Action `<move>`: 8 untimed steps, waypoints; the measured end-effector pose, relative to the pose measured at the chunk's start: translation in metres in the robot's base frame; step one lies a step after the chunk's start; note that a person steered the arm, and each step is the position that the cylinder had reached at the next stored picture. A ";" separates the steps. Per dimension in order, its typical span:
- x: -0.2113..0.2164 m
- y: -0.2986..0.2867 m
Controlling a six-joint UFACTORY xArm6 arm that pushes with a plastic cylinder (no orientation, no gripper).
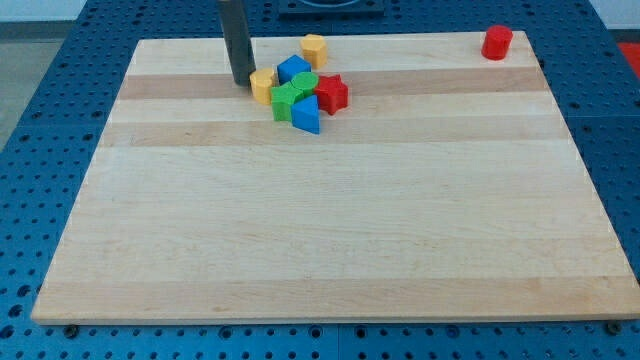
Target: Push the yellow heart into a green circle
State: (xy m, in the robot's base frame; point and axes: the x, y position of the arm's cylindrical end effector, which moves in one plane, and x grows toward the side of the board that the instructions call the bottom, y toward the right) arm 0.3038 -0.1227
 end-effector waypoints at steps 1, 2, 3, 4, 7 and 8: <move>0.035 0.005; 0.034 0.005; 0.002 0.001; -0.029 -0.001; 0.059 0.046; 0.067 0.048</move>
State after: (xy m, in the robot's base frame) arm 0.3713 -0.0744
